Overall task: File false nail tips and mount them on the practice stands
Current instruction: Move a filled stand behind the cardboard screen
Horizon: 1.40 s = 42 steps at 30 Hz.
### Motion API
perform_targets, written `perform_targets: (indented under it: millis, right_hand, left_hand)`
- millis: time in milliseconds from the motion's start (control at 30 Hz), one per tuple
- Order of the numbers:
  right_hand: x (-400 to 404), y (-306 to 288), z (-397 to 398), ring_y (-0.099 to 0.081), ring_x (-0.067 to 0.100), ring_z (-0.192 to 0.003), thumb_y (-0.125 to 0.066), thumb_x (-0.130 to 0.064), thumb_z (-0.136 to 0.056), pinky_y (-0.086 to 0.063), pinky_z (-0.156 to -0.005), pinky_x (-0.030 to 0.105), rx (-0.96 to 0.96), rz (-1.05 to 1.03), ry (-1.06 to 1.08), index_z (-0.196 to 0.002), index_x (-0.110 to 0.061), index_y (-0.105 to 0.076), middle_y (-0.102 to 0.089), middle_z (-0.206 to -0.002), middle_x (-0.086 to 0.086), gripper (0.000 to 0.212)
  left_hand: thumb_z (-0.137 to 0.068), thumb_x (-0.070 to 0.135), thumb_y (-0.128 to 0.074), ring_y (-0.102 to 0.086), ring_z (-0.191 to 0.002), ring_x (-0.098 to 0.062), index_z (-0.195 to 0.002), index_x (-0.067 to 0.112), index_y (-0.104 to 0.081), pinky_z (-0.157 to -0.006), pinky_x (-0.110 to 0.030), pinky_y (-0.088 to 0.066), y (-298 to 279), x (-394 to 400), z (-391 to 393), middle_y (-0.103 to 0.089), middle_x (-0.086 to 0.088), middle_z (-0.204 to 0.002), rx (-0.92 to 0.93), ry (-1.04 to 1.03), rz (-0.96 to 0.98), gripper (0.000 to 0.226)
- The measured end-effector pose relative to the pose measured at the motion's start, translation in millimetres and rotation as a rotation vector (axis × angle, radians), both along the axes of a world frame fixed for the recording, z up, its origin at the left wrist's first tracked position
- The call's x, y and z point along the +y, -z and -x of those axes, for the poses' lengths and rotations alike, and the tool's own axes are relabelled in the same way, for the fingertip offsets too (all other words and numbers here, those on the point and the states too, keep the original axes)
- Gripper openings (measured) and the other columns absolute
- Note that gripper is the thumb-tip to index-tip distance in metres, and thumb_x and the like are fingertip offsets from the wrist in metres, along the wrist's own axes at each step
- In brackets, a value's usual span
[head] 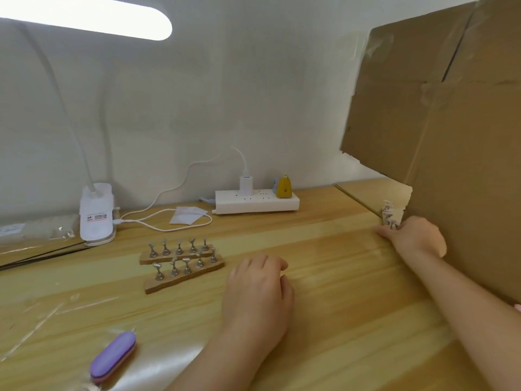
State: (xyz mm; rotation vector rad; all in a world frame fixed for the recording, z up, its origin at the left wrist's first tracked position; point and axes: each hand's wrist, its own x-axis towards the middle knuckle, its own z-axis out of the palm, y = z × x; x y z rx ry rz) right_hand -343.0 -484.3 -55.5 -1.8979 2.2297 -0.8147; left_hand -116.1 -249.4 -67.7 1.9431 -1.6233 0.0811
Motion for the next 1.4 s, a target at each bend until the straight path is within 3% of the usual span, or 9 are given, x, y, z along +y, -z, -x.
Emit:
perform_targets:
  millis: [167, 333, 400, 500, 700, 867, 1033, 1133, 1400]
  right_hand:
    - [6.6, 1.0, -2.6, -0.061, 0.022, -0.074, -0.068, -0.063, -0.073, -0.042, -0.055, 0.028, -0.001, 0.01, -0.15, -0.065, -0.023, -0.065, -0.063, -0.071, -0.004, 0.041]
    - [3.6, -0.2, 4.6, -0.059, 0.014, -0.091, -0.061, -0.046, -0.085, -0.051, -0.075, 0.036, -0.024, -0.089, -0.441, -0.087, -0.039, -0.071, -0.067, -0.095, -0.012, 0.013]
    - [-2.1, -3.3, 2.9, -0.06, 0.017, -0.103, -0.056, -0.042, -0.089, -0.05, -0.084, 0.036, 0.009, -0.148, -0.414, -0.11, -0.037, -0.068, -0.066, -0.114, -0.005, 0.025]
    - [-8.7, -12.4, -4.6, -0.065, 0.018, -0.089, -0.051, -0.041, -0.086, -0.05, -0.081, 0.034, -0.019, -0.232, -0.299, -0.136, -0.03, -0.051, -0.071, -0.094, 0.001, 0.051]
    - [-2.7, -10.9, -12.7, -0.047, 0.028, -0.127, -0.051, -0.048, -0.083, -0.043, -0.092, 0.038, 0.032, -0.296, -0.254, -0.14, -0.028, -0.043, -0.048, -0.143, 0.003, 0.061]
    - [34.8, -19.6, -37.6, -0.055, 0.028, -0.116, -0.055, -0.041, -0.083, -0.047, -0.09, 0.037, 0.109, -0.239, -0.328, -0.138, -0.021, -0.044, -0.056, -0.131, 0.005, 0.059]
    - [102.3, -40.9, -96.4, -0.059, 0.015, -0.084, -0.053, -0.041, -0.084, -0.048, -0.073, 0.033, 0.068, -0.089, -0.578, -0.098, -0.031, -0.064, -0.061, -0.084, -0.013, 0.02]
    - [139.4, -47.6, -130.5, -0.06, 0.011, -0.076, -0.055, -0.038, -0.083, -0.051, -0.068, 0.031, -0.004, -0.118, -0.727, -0.081, -0.031, -0.067, -0.064, -0.076, -0.014, 0.014]
    - [184.3, -12.3, -187.0, -0.039, 0.03, -0.124, -0.045, -0.037, -0.091, -0.037, -0.103, 0.039, 0.24, -0.168, -0.791, -0.131, -0.025, -0.057, -0.047, -0.135, 0.005, 0.043]
  left_hand:
    - [-0.094, 0.031, -0.042, -0.045, -0.111, -0.009, -0.118, 0.032, -0.054, -0.093, -0.024, -0.03, 0.2, 1.7, 0.9, -0.054, 0.017, -0.116, 0.023, -0.008, 0.003, 0.027]
    - [-0.095, 0.034, -0.039, -0.044, -0.112, -0.009, -0.12, 0.034, -0.051, -0.094, -0.024, -0.029, -1.0, 2.0, 2.4, -0.053, 0.017, -0.118, -0.005, -0.006, -0.027, 0.027]
    - [-0.096, 0.034, -0.038, -0.043, -0.113, -0.008, -0.12, 0.035, -0.05, -0.095, -0.024, -0.028, -0.8, 1.1, 2.0, -0.052, 0.019, -0.118, -0.012, -0.01, -0.031, 0.027]
    - [-0.095, 0.034, -0.038, -0.043, -0.113, -0.008, -0.12, 0.036, -0.05, -0.094, -0.024, -0.029, -0.3, 0.3, 0.7, -0.052, 0.019, -0.118, -0.008, -0.02, -0.025, 0.027]
    - [-0.093, 0.031, -0.041, -0.045, -0.113, -0.011, -0.119, 0.033, -0.053, -0.092, -0.025, -0.028, 2.9, -3.8, 0.7, -0.054, 0.015, -0.117, -0.017, -0.021, -0.006, 0.029]
    - [-0.093, 0.028, -0.041, -0.047, -0.111, -0.017, -0.118, 0.028, -0.055, -0.091, -0.028, -0.03, -0.1, -3.5, 2.3, -0.058, 0.009, -0.119, -0.024, -0.049, -0.036, 0.029]
    - [-0.101, 0.044, -0.025, -0.05, -0.107, -0.022, -0.114, 0.024, -0.057, -0.09, -0.034, -0.035, -15.0, 10.7, 6.8, -0.06, 0.002, -0.116, -0.03, -0.125, -0.115, 0.04]
    - [-0.101, 0.047, -0.022, -0.049, -0.108, -0.026, -0.118, 0.021, -0.053, -0.089, -0.038, -0.039, -21.1, 34.9, -1.8, -0.057, -0.003, -0.119, -0.039, -0.208, -0.203, 0.044]
    - [-0.093, 0.038, -0.039, -0.048, -0.109, -0.023, -0.124, 0.023, -0.041, -0.087, -0.034, -0.035, -27.1, 109.0, -82.8, -0.057, 0.001, -0.118, -0.165, -0.484, -0.225, 0.034]
